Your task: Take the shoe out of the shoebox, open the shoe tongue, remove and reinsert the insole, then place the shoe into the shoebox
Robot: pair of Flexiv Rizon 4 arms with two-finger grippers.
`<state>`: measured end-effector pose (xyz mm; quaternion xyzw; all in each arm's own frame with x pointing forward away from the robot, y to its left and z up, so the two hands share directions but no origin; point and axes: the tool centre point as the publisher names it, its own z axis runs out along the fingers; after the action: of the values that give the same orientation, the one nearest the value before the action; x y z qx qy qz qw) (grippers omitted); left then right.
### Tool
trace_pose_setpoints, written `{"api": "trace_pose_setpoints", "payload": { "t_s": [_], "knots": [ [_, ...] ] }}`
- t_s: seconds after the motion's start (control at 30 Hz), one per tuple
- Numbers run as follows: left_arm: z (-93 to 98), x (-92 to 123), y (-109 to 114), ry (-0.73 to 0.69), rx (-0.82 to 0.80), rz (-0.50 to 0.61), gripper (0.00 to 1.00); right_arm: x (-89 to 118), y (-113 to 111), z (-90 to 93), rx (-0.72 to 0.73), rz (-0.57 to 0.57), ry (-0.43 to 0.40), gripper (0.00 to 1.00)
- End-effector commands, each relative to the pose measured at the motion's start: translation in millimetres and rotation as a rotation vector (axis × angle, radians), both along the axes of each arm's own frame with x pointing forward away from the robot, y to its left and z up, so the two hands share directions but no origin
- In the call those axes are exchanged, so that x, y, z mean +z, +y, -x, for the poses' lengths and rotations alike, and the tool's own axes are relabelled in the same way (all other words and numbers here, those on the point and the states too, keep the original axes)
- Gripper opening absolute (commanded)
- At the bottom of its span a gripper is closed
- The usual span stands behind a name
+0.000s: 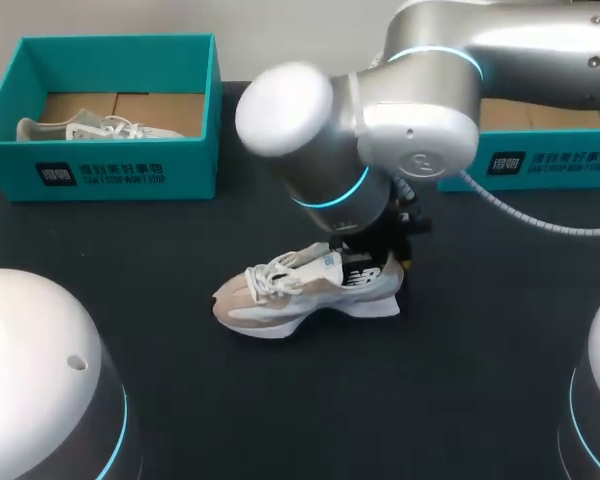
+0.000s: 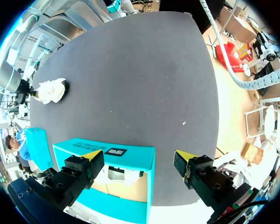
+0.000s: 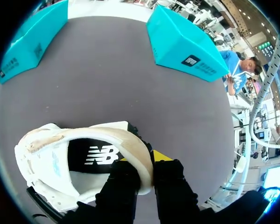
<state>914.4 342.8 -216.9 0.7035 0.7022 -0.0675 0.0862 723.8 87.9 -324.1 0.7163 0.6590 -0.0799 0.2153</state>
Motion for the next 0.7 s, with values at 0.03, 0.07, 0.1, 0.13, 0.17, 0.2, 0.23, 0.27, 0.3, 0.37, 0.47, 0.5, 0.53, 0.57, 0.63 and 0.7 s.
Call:
{"api": "trace_pose_setpoints", "payload": {
  "t_s": [0.03, 0.07, 0.1, 0.13, 0.17, 0.2, 0.23, 0.27, 0.3, 0.37, 0.47, 0.5, 0.53, 0.57, 0.63, 0.7],
  "knots": [
    [0.5, 0.7, 0.2, 0.000, 0.000, -0.002, 1.00, -14.6, 7.1, 3.8, -0.049, -0.005, -0.030, 0.00],
    [0.5, 0.7, 0.2, 0.000, 0.000, -0.002, 1.00, -16.5, 7.1, 3.2, -0.050, -0.004, -0.031, 0.00],
    [0.5, 0.7, 0.2, 0.000, 0.000, -0.002, 1.00, -18.0, 6.6, 2.9, -0.056, 0.003, -0.035, 0.00],
    [0.5, 0.7, 0.2, 0.000, 0.000, -0.002, 1.00, -19.8, 6.0, 2.7, -0.062, -0.005, -0.033, 0.00],
    [0.5, 0.7, 0.2, 0.000, 0.000, -0.002, 1.00, -21.0, 5.4, 2.9, -0.078, 0.003, -0.039, 0.00],
    [0.5, 0.7, 0.2, 0.000, 0.000, -0.002, 1.00, -21.5, 5.1, 3.2, -0.089, 0.005, -0.040, 0.00],
    [0.5, 0.7, 0.2, 0.000, 0.000, -0.002, 1.00, -22.3, 4.6, 3.8, -0.098, -0.002, -0.041, 0.00],
    [0.5, 0.7, 0.2, 0.000, 0.000, -0.002, 1.00, -24.3, 2.9, 4.5, -0.109, -0.007, -0.040, 0.00],
    [0.5, 0.7, 0.2, 0.000, 0.000, -0.002, 1.00, -25.4, 2.1, 5.2, -0.120, -0.013, -0.041, 0.00],
    [0.5, 0.7, 0.2, 0.000, 0.000, -0.002, 1.00, -26.8, 1.1, 6.0, -0.124, -0.015, -0.038, 0.00],
    [0.5, 0.7, 0.2, 0.000, 0.000, -0.002, 1.00, -28.9, 0.8, 6.8, -0.138, -0.030, -0.037, 0.00],
    [0.5, 0.7, 0.2, 0.000, 0.000, -0.002, 1.00, -29.4, 0.9, 6.8, -0.137, -0.019, -0.036, 0.00],
    [0.5, 0.7, 0.2, 0.000, 0.000, -0.002, 1.00, -29.9, 1.0, 7.0, -0.136, -0.023, -0.033, 0.00],
    [0.5, 0.7, 0.2, 0.000, 0.000, -0.002, 1.00, -30.1, 1.1, 7.0, -0.137, -0.024, -0.032, 0.13],
    [0.5, 0.7, 0.2, 0.000, 0.000, -0.002, 1.00, -28.7, 0.7, 8.8, -0.152, -0.026, -0.029, 0.83],
    [0.5, 0.7, 0.2, 0.000, 0.000, -0.002, 1.00, -22.8, -1.1, 11.4, -0.171, -0.017, -0.041, 1.00]
  ]
}}
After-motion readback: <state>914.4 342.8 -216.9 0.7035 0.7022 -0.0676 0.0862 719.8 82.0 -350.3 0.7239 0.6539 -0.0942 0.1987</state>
